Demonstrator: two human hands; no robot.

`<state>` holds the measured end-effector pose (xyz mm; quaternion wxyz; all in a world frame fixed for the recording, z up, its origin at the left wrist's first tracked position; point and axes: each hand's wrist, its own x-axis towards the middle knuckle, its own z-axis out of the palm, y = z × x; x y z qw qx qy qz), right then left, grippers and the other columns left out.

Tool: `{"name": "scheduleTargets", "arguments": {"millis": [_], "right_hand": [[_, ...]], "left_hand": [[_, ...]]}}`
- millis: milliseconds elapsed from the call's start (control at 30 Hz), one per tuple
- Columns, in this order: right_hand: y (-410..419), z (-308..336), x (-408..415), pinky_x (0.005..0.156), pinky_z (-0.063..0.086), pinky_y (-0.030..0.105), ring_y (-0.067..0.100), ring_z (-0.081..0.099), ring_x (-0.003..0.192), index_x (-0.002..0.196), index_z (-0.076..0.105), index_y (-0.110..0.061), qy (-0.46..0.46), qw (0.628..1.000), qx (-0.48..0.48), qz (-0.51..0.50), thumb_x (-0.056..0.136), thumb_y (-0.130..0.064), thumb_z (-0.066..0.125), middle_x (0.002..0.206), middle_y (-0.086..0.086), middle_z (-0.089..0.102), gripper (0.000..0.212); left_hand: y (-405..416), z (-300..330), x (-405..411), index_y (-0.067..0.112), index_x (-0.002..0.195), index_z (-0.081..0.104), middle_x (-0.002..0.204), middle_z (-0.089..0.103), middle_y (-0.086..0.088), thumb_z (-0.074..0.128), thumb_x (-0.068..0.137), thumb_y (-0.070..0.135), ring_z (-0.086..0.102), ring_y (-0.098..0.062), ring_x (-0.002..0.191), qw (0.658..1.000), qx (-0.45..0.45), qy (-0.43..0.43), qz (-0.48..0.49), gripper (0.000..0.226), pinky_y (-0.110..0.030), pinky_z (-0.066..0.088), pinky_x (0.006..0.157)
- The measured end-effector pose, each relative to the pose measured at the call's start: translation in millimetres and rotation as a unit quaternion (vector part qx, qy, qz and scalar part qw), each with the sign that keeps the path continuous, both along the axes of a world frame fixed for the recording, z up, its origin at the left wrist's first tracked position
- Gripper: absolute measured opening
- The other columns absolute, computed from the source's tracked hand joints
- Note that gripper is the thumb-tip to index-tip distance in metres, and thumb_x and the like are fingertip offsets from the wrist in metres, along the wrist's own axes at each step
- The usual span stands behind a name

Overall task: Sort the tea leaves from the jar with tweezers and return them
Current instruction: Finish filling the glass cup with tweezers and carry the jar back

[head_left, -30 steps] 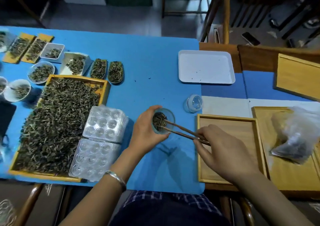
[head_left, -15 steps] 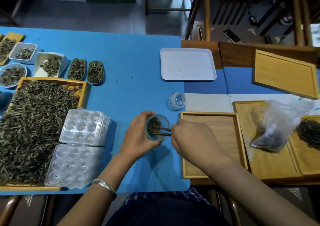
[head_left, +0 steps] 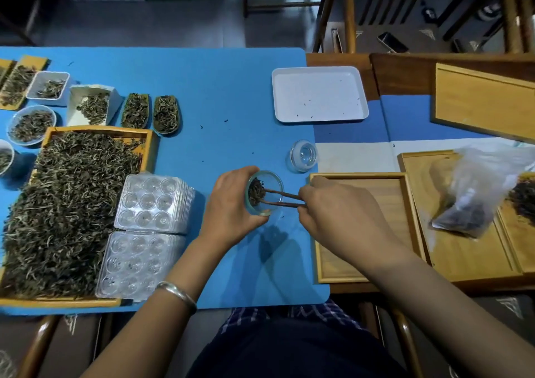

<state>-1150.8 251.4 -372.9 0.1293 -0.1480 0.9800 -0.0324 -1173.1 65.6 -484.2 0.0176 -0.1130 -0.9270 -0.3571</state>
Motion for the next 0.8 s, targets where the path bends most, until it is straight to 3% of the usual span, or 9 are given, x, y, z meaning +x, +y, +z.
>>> {"name": "scheduleTargets", "arguments": {"millis": [167, 367, 600, 800], "right_hand": [[-10.7, -8.1, 1.8, 0.047, 0.019, 0.031, 0.027, 0.061, 0.081, 0.081, 0.036, -0.02, -0.001, 1.0, -0.007, 0.001, 0.093, -0.026, 0.046, 0.08, -0.002, 0.035, 0.016], [0.5, -4.3, 3.5, 0.057, 0.042, 0.034, 0.024, 0.058, 0.082, 0.095, 0.056, -0.019, 0.018, 0.995, -0.092, -0.042, 0.093, -0.037, 0.046, 0.088, -0.002, 0.055, 0.02], [9.3, -7.8, 6.9, 0.058, 0.04, 0.033, 0.024, 0.058, 0.085, 0.098, 0.057, -0.019, 0.011, 0.996, -0.082, -0.044, 0.094, -0.036, 0.045, 0.091, -0.002, 0.055, 0.021], [22.0, -8.0, 15.2, 0.065, 0.048, 0.034, 0.018, 0.058, 0.088, 0.098, 0.057, -0.023, 0.011, 0.989, -0.126, -0.071, 0.092, -0.039, 0.047, 0.093, -0.005, 0.06, 0.019]], "left_hand": [[-0.7, 9.2, 2.5, 0.007, 0.122, 0.058, 0.113, 0.065, -0.005, 0.086, 0.058, 0.022, 0.059, -0.032, 0.104, 1.0, -0.003, 0.015, -0.013, 0.071, -0.027, 0.036, 0.094], [2.5, 16.6, 7.0, 0.011, 0.125, 0.058, 0.114, 0.065, -0.001, 0.083, 0.06, 0.029, 0.058, -0.029, 0.107, 1.0, 0.009, 0.003, -0.019, 0.072, -0.026, 0.037, 0.094], [11.5, 22.8, 10.6, 0.014, 0.124, 0.058, 0.116, 0.065, 0.002, 0.084, 0.06, 0.028, 0.057, -0.025, 0.107, 1.0, 0.018, 0.007, -0.022, 0.071, -0.021, 0.034, 0.095], [19.4, 26.7, 12.1, 0.013, 0.124, 0.059, 0.116, 0.065, 0.001, 0.083, 0.059, 0.029, 0.058, -0.024, 0.105, 0.999, 0.011, 0.022, -0.036, 0.071, -0.023, 0.032, 0.097]]}}
